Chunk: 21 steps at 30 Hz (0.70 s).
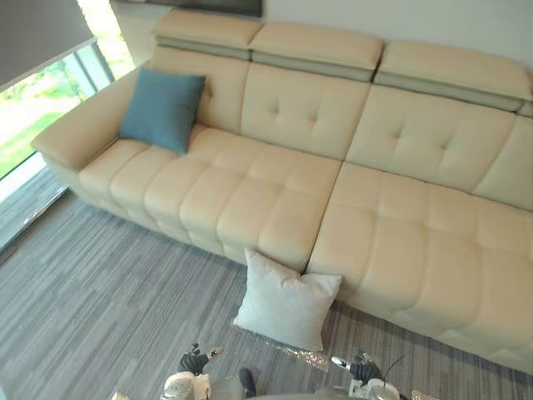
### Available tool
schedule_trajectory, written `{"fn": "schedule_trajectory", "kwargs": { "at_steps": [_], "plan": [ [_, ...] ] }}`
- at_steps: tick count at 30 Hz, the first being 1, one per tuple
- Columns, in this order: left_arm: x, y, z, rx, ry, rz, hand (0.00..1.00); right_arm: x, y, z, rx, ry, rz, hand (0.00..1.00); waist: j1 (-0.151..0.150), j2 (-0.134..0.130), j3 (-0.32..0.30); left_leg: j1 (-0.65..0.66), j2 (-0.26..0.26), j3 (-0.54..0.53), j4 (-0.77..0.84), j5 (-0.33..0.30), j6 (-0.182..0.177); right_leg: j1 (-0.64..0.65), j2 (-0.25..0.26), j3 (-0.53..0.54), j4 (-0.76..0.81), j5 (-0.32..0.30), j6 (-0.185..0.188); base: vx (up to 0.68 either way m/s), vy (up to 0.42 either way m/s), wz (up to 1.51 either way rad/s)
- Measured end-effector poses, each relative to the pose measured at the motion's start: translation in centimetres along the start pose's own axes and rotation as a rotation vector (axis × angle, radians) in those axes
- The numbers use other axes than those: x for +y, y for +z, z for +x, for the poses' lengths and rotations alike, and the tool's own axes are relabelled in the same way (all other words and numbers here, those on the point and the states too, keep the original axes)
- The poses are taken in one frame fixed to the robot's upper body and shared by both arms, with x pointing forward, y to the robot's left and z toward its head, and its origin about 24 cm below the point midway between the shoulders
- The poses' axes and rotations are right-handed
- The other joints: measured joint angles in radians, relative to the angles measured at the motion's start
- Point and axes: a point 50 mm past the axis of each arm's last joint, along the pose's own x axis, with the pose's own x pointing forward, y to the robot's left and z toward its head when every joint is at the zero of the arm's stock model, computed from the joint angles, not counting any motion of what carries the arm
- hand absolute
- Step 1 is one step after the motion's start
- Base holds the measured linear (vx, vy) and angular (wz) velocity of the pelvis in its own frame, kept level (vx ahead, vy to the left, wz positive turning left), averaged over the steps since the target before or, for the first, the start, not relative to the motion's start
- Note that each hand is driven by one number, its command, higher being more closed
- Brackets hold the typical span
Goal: Pick up cushions and gather them together orderly.
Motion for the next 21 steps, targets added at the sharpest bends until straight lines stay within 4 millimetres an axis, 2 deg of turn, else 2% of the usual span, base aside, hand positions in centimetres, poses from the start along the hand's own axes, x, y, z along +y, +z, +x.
{"fn": "schedule_trajectory", "kwargs": {
  "at_steps": [1,2,3,5,6,7,8,11,13,15,18,21],
  "plan": [
    [0.2,0.0,0.0,0.001,-0.004,0.028,0.0,0.3,0.1,0.0,-0.001,0.01,-0.015,0.0,-0.006,-0.007,-0.003,0.001,0.007,-0.001,0.002,-0.003,-0.008,-0.015,-0.001,-0.082,-0.084,0.007,-0.007,0.11,-0.063,-0.07],
    [0.5,-0.1,0.0,0.004,-0.003,0.053,0.0,0.5,-0.1,0.0,0.004,0.015,-0.019,0.0,-0.007,-0.027,-0.006,-0.001,-0.009,-0.01,0.003,-0.004,-0.021,-0.022,-0.001,-0.128,-0.209,0.092,-0.042,0.11,-0.086,0.03],
    [0.8,0.1,0.0,-0.002,0.001,0.062,0.0,0.4,-0.2,0.0,0.009,0.015,-0.02,0.0,-0.008,-0.043,-0.002,0.002,-0.023,-0.024,0.004,-0.007,-0.026,-0.024,-0.006,-0.141,-0.238,0.087,-0.056,0.12,-0.122,0.06],
    [0.3,0.2,0.1,-0.003,-0.01,0.059,0.0,-0.4,-0.5,0.1,0.03,-0.006,-0.031,0.0,-0.018,-0.02,0.0,-0.003,-0.022,-0.059,0.0,-0.006,-0.036,0.018,0.006,-0.138,-0.313,0.069,-0.047,0.1,-0.126,0.05],
    [-0.4,0.0,0.0,-0.001,-0.025,0.048,0.0,-1.0,-0.1,0.2,0.017,-0.02,-0.031,0.0,-0.019,0.007,0.01,-0.007,-0.011,-0.064,-0.005,0.0,-0.045,0.036,0.023,-0.139,-0.357,0.08,-0.05,0.08,-0.13,0.01],
    [-0.8,-0.2,0.0,0.01,-0.032,0.045,0.0,-1.3,-0.1,0.2,0.017,-0.028,-0.03,0.0,-0.024,0.021,0.005,-0.008,-0.002,-0.074,-0.009,0.002,-0.049,0.043,0.035,-0.142,-0.374,0.084,-0.052,0.06,-0.102,-0.01],
    [-0.8,-0.2,0.0,0.011,-0.033,0.044,0.0,-1.3,-0.1,0.2,0.019,-0.03,-0.027,0.0,-0.024,0.023,0.003,-0.006,0.0,-0.08,-0.009,0.002,-0.049,0.047,0.038,-0.144,-0.379,0.085,-0.053,0.05,-0.127,0.04],
    [-0.7,-0.2,0.0,0.008,-0.031,0.056,0.0,-1.4,-0.5,0.1,0.029,-0.043,0.004,0.0,-0.023,0.015,0.007,-0.01,0.035,-0.087,0.029,-0.014,-0.079,0.071,0.061,-0.156,-0.409,0.087,-0.057,0.03,-0.11,0.03],
    [0.1,0.5,0.2,-0.012,-0.002,0.033,0.0,-1.2,-0.6,0.0,0.029,-0.043,0.008,0.0,-0.018,-0.019,0.02,-0.08,0.053,-0.088,0.18,-0.021,-0.09,0.072,0.056,-0.144,-0.414,0.091,-0.065,0.02,-0.122,-0.13],
    [0.3,0.8,0.2,-0.025,0.007,0.021,0.0,-1.2,-0.8,-0.1,0.034,-0.047,0.012,0.0,-0.003,-0.028,0.021,-0.106,0.068,-0.102,0.231,-0.022,-0.088,0.073,0.06,-0.126,-0.418,0.103,-0.077,0.06,-0.05,-0.34],
    [0.3,1.0,0.3,-0.03,0.01,0.014,0.0,-0.9,-1.0,-0.2,0.037,-0.049,0.021,0.0,0.0,-0.029,0.021,-0.106,0.068,-0.153,0.238,-0.023,-0.088,0.074,0.071,-0.096,-0.441,0.12,-0.081,0.03,0.002,-0.32],
    [0.1,0.9,0.2,-0.024,0.006,0.02,0.0,-0.9,-0.9,-0.2,0.035,-0.05,0.021,0.0,0.001,-0.022,0.016,-0.073,0.065,-0.162,0.164,-0.022,-0.088,0.066,0.09,-0.066,-0.469,0.144,-0.078,-0.01,0.019,-0.26]
  ]
}}
